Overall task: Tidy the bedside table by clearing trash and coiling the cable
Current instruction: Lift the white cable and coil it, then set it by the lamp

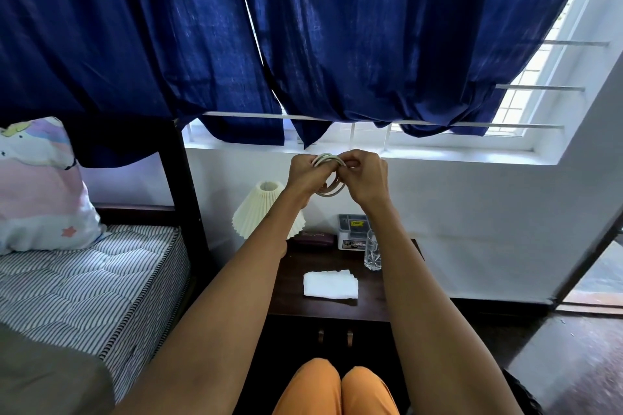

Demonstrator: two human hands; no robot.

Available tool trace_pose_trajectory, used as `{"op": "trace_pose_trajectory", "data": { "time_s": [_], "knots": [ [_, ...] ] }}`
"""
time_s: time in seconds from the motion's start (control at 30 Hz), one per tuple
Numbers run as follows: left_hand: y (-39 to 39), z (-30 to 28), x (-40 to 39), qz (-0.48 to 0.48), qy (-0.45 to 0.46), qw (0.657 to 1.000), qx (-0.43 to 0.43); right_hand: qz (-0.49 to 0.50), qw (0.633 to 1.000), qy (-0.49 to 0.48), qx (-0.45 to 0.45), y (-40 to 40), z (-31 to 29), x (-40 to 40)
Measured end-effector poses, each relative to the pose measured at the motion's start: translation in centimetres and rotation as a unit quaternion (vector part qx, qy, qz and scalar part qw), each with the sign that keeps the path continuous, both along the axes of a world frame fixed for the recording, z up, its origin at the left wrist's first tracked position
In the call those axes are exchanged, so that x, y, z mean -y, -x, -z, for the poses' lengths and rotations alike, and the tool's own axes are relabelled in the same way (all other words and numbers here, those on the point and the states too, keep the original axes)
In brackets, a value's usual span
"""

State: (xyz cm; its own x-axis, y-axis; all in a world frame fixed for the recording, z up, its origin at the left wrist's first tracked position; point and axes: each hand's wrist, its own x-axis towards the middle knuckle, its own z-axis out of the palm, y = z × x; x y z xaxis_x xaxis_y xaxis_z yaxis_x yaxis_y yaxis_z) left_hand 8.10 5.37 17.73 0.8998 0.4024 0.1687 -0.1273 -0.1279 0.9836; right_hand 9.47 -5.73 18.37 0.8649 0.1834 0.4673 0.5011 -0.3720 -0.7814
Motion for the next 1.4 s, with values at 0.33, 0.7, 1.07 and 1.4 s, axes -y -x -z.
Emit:
{"op": "trace_pose_trajectory", "data": {
  "time_s": [0.33, 0.7, 1.07, 1.4],
  "knots": [
    [-0.2, 0.2, -0.5, -0.008, 0.016, 1.000, -0.003, -0.011, 1.000, -0.003, -0.023, -0.1, -0.1, -0.2],
    [0.5, 0.1, -1.4, 0.042, 0.006, 0.999, -0.022, -0.048, 0.997, -0.004, -0.059, -0.2, 0.2, 0.1],
    [0.0, 0.0, -1.4, -0.013, 0.009, 0.999, -0.047, -0.030, 0.995, 0.073, -0.058, -0.4, 1.2, -0.9],
    [0.1, 0.2, -1.8, 0.006, 0.082, 0.995, -0.053, -0.126, 0.978, 0.033, -0.164, -1.3, 0.9, -0.5]
  ]
}}
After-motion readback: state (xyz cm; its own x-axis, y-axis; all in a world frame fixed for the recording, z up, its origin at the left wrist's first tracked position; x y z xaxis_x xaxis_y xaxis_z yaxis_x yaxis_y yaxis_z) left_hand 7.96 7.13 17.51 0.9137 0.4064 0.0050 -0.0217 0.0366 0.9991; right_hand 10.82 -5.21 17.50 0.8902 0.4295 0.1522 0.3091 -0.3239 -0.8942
